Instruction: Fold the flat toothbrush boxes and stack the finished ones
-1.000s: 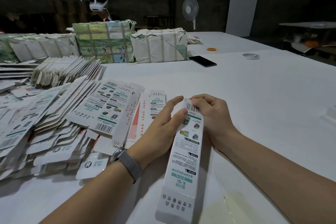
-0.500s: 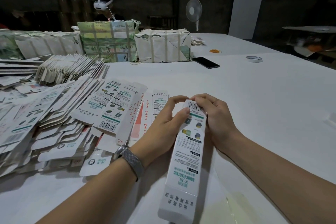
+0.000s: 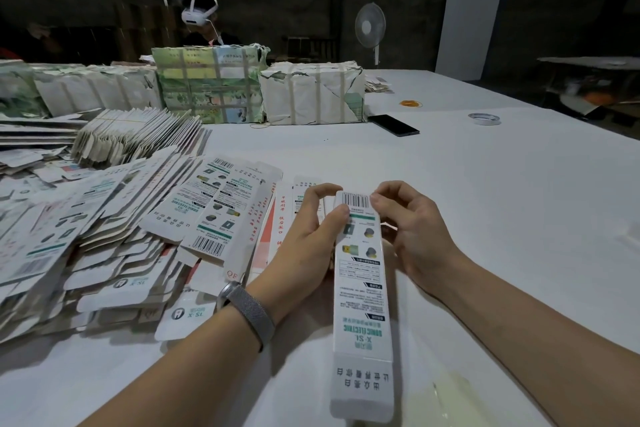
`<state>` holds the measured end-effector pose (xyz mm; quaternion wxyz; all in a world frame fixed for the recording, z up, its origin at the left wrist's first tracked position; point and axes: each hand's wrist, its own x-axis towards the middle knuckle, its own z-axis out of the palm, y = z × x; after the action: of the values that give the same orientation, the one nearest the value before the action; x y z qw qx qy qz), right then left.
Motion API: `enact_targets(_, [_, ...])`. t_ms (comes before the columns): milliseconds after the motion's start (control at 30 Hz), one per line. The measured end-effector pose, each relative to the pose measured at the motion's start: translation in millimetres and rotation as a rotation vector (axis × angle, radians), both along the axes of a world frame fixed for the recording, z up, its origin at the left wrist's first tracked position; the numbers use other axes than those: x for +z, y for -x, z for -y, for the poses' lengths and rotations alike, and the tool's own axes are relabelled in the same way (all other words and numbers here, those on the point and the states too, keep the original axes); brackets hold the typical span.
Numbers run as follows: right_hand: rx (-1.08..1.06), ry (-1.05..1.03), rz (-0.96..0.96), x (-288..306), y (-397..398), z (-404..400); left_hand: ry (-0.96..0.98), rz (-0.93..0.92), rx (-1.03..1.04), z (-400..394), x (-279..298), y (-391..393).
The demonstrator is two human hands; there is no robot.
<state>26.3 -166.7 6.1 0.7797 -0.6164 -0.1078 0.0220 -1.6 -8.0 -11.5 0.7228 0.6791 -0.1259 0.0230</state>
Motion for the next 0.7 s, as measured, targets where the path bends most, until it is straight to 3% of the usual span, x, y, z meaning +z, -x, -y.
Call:
enact_targets(300, [-0.023,-0.035,-0.033,1,1,2,0.005,-0.031,-0.034,1,-2,-2])
enact_targets(400, [-0.064,0.040,0.009,0,0,2,0.031,-0.012,-0.020,2,-2,-1])
enact_targets(500, [-0.095,0.317,0.137,4,-1,2,0.112,-0.006,0.006,2,-2,-2])
enact_targets(600, [-0.033,0.827,0.365,21,6,9,0.124,0.021,0.039,1,-2,-3])
enact_targets(700, [0.068,1.227,0.453,32,19,12,0.089,0.034,0.067,2,-3,-5])
